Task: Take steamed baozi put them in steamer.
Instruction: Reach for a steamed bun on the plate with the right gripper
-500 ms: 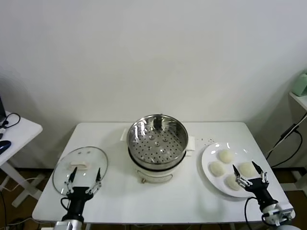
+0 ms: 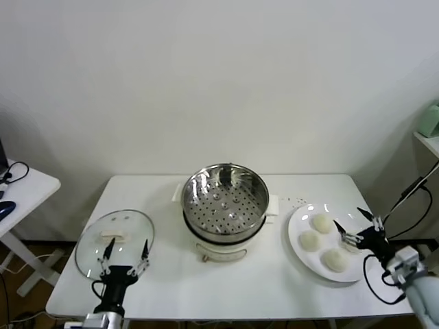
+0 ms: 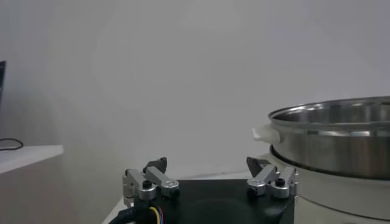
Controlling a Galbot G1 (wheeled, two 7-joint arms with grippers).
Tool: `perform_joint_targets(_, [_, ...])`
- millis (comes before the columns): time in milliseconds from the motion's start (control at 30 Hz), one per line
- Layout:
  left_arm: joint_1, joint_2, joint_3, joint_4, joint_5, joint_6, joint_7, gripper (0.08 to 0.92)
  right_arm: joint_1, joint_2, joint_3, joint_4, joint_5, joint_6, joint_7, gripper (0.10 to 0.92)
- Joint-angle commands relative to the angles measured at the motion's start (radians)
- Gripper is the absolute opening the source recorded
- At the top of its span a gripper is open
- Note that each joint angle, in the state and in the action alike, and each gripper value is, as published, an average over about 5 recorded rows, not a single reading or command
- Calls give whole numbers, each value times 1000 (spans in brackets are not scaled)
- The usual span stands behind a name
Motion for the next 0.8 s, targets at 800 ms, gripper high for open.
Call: perform_joint_targets(800, [-26, 7, 0, 15, 9, 39, -8, 823, 1240, -30, -1315, -716, -353, 72, -717, 823])
